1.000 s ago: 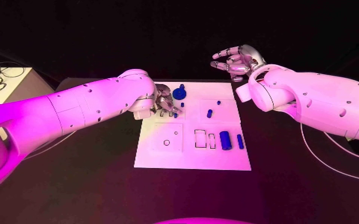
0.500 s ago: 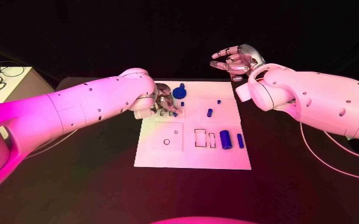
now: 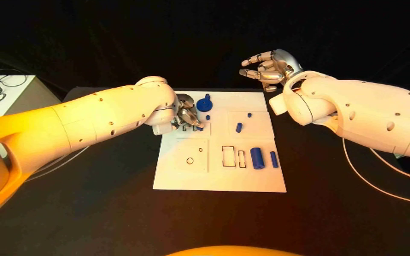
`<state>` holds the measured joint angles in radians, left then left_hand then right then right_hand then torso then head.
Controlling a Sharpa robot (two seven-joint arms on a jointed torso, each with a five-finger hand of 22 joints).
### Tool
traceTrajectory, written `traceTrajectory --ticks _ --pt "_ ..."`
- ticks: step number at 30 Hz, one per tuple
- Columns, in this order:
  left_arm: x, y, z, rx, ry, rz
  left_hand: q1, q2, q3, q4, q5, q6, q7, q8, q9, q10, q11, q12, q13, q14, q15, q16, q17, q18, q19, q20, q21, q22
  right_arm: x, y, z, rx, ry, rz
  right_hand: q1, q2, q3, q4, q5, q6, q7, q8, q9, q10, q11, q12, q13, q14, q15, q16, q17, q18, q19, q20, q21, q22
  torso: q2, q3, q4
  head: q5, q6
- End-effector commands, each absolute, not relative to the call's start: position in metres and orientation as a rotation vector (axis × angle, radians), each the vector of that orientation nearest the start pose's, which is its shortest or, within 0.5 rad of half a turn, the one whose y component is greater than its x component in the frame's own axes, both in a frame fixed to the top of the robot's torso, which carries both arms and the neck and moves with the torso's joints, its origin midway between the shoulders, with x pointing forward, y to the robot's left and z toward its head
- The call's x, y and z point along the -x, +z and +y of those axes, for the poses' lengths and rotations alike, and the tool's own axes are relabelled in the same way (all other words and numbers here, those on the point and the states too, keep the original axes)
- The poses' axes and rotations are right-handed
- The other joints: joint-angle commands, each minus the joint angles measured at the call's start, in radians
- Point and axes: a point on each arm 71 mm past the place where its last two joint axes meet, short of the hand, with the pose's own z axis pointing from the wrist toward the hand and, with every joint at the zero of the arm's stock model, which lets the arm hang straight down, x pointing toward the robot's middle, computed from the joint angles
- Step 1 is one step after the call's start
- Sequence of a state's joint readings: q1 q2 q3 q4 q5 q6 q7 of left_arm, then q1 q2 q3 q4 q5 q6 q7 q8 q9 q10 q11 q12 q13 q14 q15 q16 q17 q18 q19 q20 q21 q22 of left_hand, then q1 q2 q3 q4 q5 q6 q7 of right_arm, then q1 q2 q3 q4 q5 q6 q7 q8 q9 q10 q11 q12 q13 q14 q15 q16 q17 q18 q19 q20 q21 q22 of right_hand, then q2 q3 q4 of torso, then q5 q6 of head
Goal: Assemble the parts on the task board
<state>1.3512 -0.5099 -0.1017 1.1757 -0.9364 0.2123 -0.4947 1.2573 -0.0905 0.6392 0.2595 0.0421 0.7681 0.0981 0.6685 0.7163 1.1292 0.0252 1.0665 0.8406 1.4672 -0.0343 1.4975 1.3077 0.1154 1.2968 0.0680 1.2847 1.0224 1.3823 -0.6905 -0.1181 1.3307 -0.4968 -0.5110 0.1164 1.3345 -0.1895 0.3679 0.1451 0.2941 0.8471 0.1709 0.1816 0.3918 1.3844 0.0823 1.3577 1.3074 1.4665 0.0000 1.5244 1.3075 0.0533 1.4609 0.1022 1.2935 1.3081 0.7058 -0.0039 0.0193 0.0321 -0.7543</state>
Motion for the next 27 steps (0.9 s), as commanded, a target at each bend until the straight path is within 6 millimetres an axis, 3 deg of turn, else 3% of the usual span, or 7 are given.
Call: traceTrajectory --ticks 1,7,10,16,17,20,27 --pt "-0.545 -0.189 0.141 0.231 -0.523 2.333 -0.029 -0.016 0.185 -0.141 0.007 -0.009 0.000 0.020 0.075 0.010 -0.004 -0.004 -0.004 0.054 -0.005 -0.002 0.155 -0.007 -0.004 -0.002 0.007 0.001 -0.547 -0.125 -0.195 -0.641 1.063 1.484 -0.011 -0.003 0.006 0.002 -0.003 -0.004 0.000 0.000 -0.001 -0.007 0.001 -0.003 0.063 0.077 0.003 -0.006 0.152 0.015 -0.009 0.000 -0.006 0.009 0.000 0.0001 0.0012 0.001 0.000" --pt "-0.543 -0.188 0.147 0.280 -0.552 2.320 -0.087 -0.032 0.294 -0.213 0.019 -0.005 0.001 0.044 0.115 0.016 -0.004 -0.007 -0.011 0.058 -0.006 0.001 0.161 -0.008 -0.001 -0.001 0.014 0.010 -0.548 -0.126 -0.195 -0.640 1.059 1.488 -0.011 -0.003 0.007 0.001 -0.003 -0.003 0.000 0.001 -0.001 -0.007 0.001 -0.003 0.062 0.077 0.003 -0.006 0.152 0.015 -0.008 0.000 -0.005 0.010 0.000 0.0001 0.0013 0.000 0.004" --pt "-0.542 -0.186 0.151 0.304 -0.565 2.313 -0.114 -0.038 0.317 -0.234 0.053 0.000 -0.001 0.050 0.127 0.025 -0.006 -0.002 -0.008 0.060 -0.008 0.004 0.166 -0.009 0.004 -0.002 0.021 0.020 -0.548 -0.126 -0.196 -0.640 1.057 1.490 -0.011 -0.003 0.007 0.002 -0.003 -0.004 0.000 0.001 -0.001 -0.007 0.001 -0.003 0.062 0.077 0.003 -0.006 0.152 0.015 -0.008 0.000 -0.005 0.010 -0.001 -0.0002 0.0032 -0.001 0.000" --pt "-0.539 -0.183 0.159 0.343 -0.580 2.296 -0.167 -0.051 0.334 -0.273 0.184 0.021 -0.009 0.060 0.148 0.050 -0.014 0.012 0.002 0.071 -0.016 0.018 0.187 -0.011 0.010 -0.007 0.030 0.031 -0.548 -0.127 -0.198 -0.642 1.052 1.493 -0.011 -0.003 0.007 0.002 -0.003 -0.004 0.000 0.001 -0.001 -0.007 0.001 -0.003 0.062 0.077 0.003 -0.006 0.152 0.015 -0.008 0.000 -0.005 0.010 -0.001 0.0005 0.0032 0.005 0.000" --pt "-0.539 -0.183 0.160 0.343 -0.580 2.293 -0.183 -0.062 0.335 -0.283 0.258 0.033 -0.014 0.066 0.154 0.063 -0.018 0.021 0.011 0.076 -0.020 0.026 0.197 -0.012 0.014 -0.011 0.034 0.037 -0.548 -0.127 -0.199 -0.642 1.052 1.493 -0.011 -0.003 0.007 0.002 -0.003 -0.004 0.000 0.001 -0.001 -0.007 0.001 -0.003 0.062 0.077 0.003 -0.006 0.152 0.015 -0.008 0.000 -0.005 0.010 -0.001 0.0005 0.0035 0.005 -0.001" --pt "-0.540 -0.182 0.160 0.326 -0.563 2.273 -0.212 -0.075 0.327 -0.299 0.372 0.054 -0.024 0.073 0.162 0.087 -0.028 0.035 0.025 0.085 -0.029 0.038 0.214 -0.015 0.025 -0.019 0.046 0.054 -0.548 -0.128 -0.199 -0.642 1.051 1.495 -0.011 -0.003 0.007 0.002 -0.003 -0.004 0.000 0.001 -0.001 -0.007 0.001 -0.003 0.062 0.077 0.003 -0.006 0.152 0.015 -0.008 0.000 -0.005 0.010 0.001 0.0002 0.0020 0.008 -0.002" --pt "-0.542 -0.181 0.156 0.267 -0.501 2.222 -0.226 -0.080 0.323 -0.312 0.424 0.071 -0.031 0.075 0.167 0.108 -0.036 0.045 0.035 0.089 -0.036 0.044 0.222 -0.020 0.041 -0.026 0.060 0.080 -0.548 -0.128 -0.199 -0.641 1.051 1.498 -0.011 -0.003 0.007 0.002 -0.003 -0.004 0.000 0.001 -0.001 -0.007 0.001 -0.003 0.062 0.077 0.003 -0.006 0.152 0.015 -0.008 0.000 -0.005 0.010 0.001 0.0003 0.0001 0.011 -0.006"
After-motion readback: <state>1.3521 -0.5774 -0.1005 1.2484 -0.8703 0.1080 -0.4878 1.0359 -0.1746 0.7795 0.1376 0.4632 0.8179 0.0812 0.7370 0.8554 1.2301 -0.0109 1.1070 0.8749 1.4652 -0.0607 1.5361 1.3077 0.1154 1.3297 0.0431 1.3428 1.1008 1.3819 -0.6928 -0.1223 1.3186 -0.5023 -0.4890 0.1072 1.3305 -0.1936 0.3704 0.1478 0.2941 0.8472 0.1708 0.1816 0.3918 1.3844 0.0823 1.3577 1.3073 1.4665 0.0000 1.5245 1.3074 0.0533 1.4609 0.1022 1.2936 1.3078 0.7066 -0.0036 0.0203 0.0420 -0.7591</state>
